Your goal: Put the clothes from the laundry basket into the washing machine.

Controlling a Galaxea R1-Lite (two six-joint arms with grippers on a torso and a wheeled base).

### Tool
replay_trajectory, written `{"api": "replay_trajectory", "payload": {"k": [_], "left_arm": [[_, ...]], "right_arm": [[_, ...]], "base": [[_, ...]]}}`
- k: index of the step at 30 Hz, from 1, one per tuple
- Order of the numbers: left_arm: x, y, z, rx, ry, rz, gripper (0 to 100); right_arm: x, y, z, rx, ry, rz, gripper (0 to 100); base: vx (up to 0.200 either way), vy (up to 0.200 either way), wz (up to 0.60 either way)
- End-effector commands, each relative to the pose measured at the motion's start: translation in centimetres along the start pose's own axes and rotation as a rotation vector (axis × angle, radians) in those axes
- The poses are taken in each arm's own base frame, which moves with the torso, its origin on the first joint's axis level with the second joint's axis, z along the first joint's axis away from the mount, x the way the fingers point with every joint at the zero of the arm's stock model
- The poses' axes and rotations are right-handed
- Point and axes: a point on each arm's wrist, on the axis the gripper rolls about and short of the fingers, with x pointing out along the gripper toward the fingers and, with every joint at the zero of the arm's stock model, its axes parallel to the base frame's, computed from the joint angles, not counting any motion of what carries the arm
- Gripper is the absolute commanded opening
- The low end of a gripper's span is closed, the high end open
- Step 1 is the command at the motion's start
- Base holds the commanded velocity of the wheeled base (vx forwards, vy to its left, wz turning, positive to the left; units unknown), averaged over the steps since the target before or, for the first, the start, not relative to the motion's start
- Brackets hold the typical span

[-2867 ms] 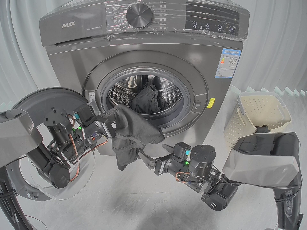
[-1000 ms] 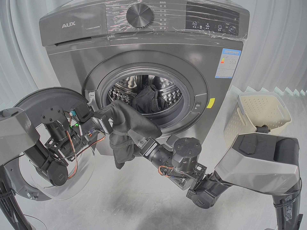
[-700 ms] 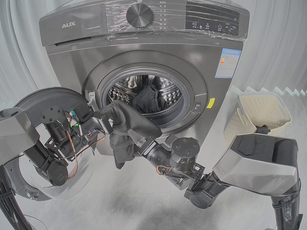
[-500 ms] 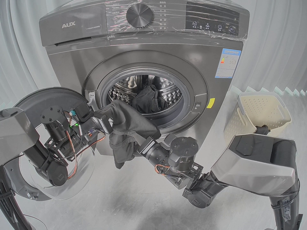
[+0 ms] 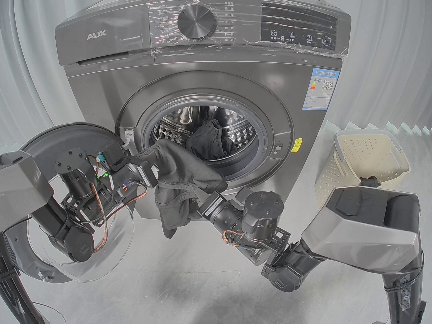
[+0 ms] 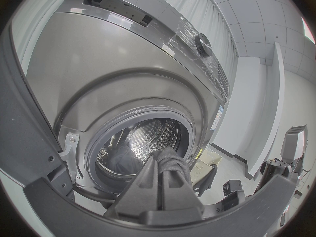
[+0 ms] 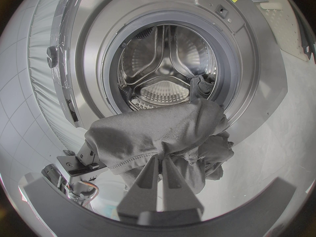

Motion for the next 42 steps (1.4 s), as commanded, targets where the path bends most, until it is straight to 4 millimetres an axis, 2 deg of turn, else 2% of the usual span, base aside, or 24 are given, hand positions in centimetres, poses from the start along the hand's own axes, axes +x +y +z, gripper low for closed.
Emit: {"api": "replay_trajectory", "payload": {"k": [1,12,27,28,42], "left_arm": [[0.0,-0.1,0.0,0.0,-0.001,-0.002,0],[0.0,-0.2,0.0,-0.001,0.001,-0.006,0],[0.0,-0.3,0.0,-0.009,0.0,-0.008,0],[0.0,-0.3,0.0,-0.009,0.0,-0.008,0],[-0.1,-0.2,0.0,-0.008,0.002,-0.004,0]], "right_arm": [[-0.2,0.0,0.0,-0.004,0.005,-0.004,100],[0.5,1.0,0.1,0.005,-0.009,0.032,100],[0.8,0.9,-0.2,0.01,-0.008,0.032,100],[0.8,0.9,-0.2,0.01,-0.009,0.032,0],[0.6,0.9,-0.1,0.011,-0.013,0.035,0]], "base": [[0.0,0.0,0.0],[0.0,0.0,0.0],[0.0,0.0,0.0],[0.0,0.0,0.0],[0.0,0.0,0.0]]}}
